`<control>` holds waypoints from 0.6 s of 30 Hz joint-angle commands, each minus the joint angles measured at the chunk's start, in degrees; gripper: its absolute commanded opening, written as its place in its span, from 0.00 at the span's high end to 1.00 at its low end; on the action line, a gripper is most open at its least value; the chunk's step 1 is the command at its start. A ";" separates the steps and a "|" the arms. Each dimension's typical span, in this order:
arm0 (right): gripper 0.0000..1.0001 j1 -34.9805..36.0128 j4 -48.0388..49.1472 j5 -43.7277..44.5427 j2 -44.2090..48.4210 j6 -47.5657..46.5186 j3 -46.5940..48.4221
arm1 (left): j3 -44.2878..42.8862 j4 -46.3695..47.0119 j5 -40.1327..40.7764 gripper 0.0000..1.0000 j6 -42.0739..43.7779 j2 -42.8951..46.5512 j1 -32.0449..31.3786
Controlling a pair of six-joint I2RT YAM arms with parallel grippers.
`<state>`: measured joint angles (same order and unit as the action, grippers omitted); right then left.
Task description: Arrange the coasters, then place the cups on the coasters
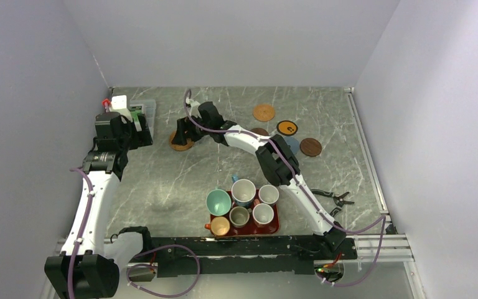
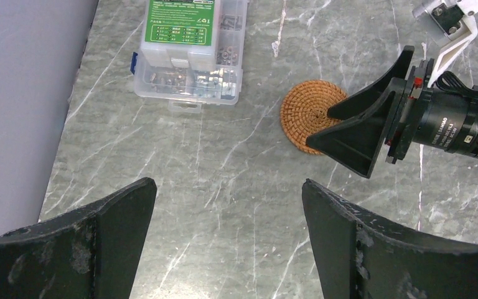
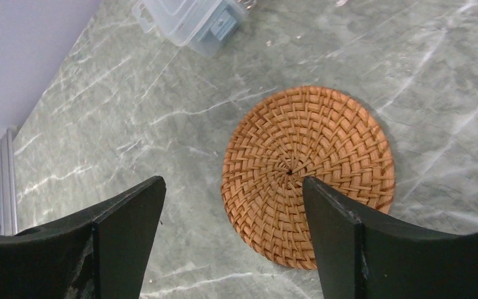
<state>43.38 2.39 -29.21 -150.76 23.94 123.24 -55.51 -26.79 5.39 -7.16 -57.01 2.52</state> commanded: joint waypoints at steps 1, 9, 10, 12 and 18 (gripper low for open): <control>0.12 0.43 -3.38 -4.90 4.72 -4.80 0.72 | 0.32 2.56 1.12 0.07 0.01 0.20 -0.33; 0.07 -0.75 -2.66 2.84 23.74 -12.14 -15.02 | 0.06 1.99 1.69 0.07 -0.59 1.04 -0.33; 0.06 -1.06 -2.60 4.66 26.09 -12.46 -17.68 | 0.05 2.00 1.46 0.07 -0.72 1.02 -0.33; 0.05 -1.91 -1.65 9.23 30.10 -12.56 -21.60 | 0.11 1.96 1.00 0.07 -0.86 0.89 -0.33; 0.04 -8.50 -4.39 16.77 34.76 -11.04 -26.97 | 0.14 2.13 0.64 0.07 -1.02 0.27 -0.33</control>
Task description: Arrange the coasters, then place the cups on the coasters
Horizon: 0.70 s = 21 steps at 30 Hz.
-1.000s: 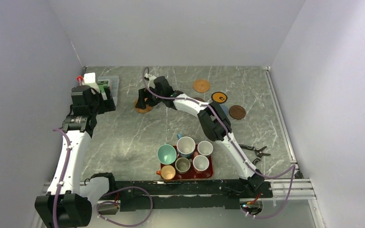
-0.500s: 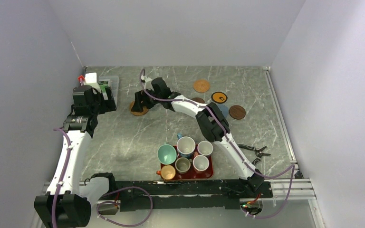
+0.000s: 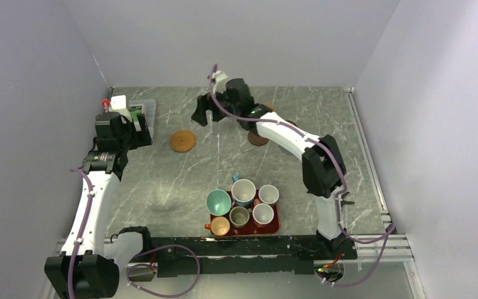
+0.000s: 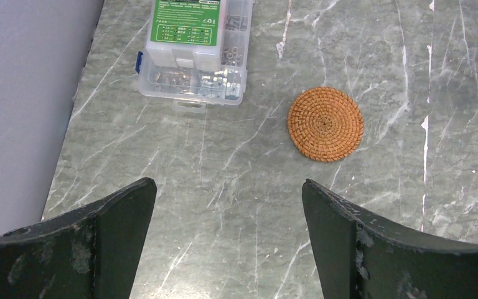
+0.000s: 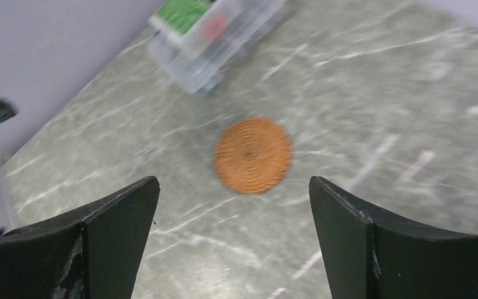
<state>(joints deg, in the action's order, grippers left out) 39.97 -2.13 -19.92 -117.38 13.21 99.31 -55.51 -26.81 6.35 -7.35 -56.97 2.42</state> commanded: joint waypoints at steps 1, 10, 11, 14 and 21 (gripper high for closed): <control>0.04 -6.36 -0.51 8.84 1.30 0.01 -3.37 | 0.14 2.19 -0.34 0.07 -0.82 0.22 -0.22; 0.04 -17.11 -2.80 12.01 -2.91 3.23 -3.71 | 0.23 2.12 0.21 0.07 -0.73 0.07 -0.22; 0.04 -18.06 -2.46 11.82 -3.74 3.23 -3.37 | 0.18 2.11 0.23 0.07 -0.73 -0.05 -0.17; 0.05 -20.25 -4.92 10.57 -7.17 3.16 -0.07 | -0.07 1.88 0.12 0.07 -0.64 -0.62 -0.13; 0.06 -22.89 -3.91 7.18 -12.88 3.14 2.05 | -0.30 1.41 0.76 0.07 -0.56 -0.85 -0.06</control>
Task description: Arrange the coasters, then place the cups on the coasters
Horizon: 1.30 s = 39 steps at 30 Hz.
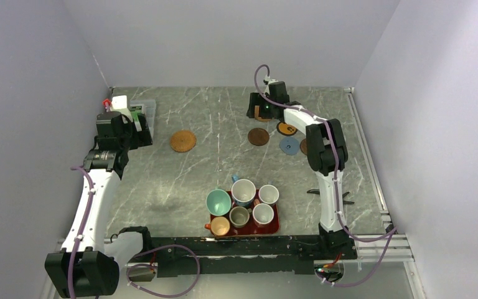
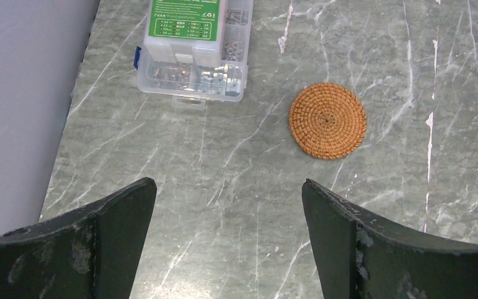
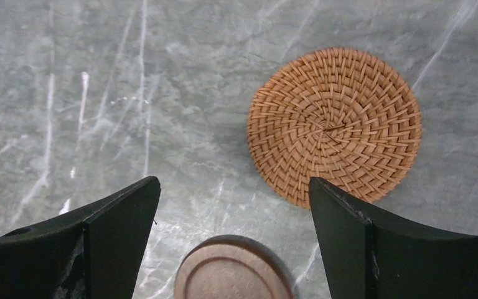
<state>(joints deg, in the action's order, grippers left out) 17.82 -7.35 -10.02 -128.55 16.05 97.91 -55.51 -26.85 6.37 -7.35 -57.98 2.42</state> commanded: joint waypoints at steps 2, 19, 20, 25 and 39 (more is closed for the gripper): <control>0.06 -1.08 2.24 -3.06 -2.91 0.61 3.50 | -0.30 1.49 0.57 0.07 -0.55 0.12 -0.04; 0.11 5.49 3.02 -19.37 -5.60 2.67 -3.05 | -0.48 1.45 -0.02 0.07 -0.73 -0.61 0.05; 0.11 6.64 3.26 -19.32 -5.51 2.84 -3.96 | -0.48 1.45 -0.11 0.07 -0.73 -0.62 0.05; 0.12 12.20 6.64 -18.22 -4.90 5.56 -8.55 | -0.48 1.45 -0.42 0.07 -0.89 -0.62 0.02; 0.14 17.02 13.34 -18.46 -0.13 9.44 -19.44 | -0.48 1.45 -1.09 0.07 -1.17 -0.26 0.05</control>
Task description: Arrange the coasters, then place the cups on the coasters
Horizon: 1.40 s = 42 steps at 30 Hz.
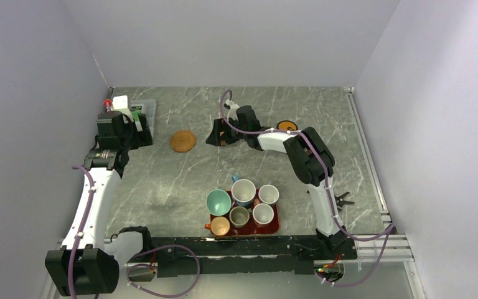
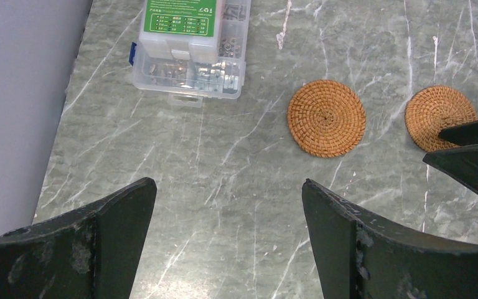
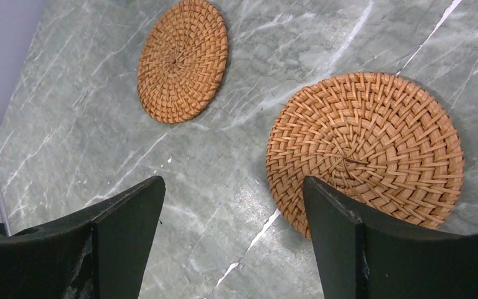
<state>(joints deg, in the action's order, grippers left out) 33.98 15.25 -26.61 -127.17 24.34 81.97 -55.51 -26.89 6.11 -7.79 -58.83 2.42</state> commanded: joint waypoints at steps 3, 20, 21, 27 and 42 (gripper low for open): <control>0.14 1.61 -8.58 -2.52 -1.34 0.56 -3.61 | -0.48 1.41 -0.74 0.07 -0.73 0.60 0.09; 0.14 4.68 -6.68 -3.04 -2.00 1.75 -2.59 | -0.48 1.71 -1.22 0.07 -0.91 -0.32 0.05; 0.14 4.76 -6.99 -3.09 -1.82 1.44 -2.48 | -0.47 1.67 -1.22 0.07 -0.87 -0.37 0.09; 0.14 4.78 -8.60 -3.63 -2.67 0.39 1.28 | -0.45 1.76 -1.44 0.07 -0.83 -0.42 0.05; 0.03 3.44 -7.38 -2.15 5.36 1.98 7.81 | -0.39 1.63 -0.38 0.07 -0.82 0.02 0.05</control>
<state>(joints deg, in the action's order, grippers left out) 38.22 6.35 -28.84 -127.92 25.26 88.38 -55.51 -26.87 5.85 -8.21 -59.46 2.44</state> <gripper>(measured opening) 0.938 0.932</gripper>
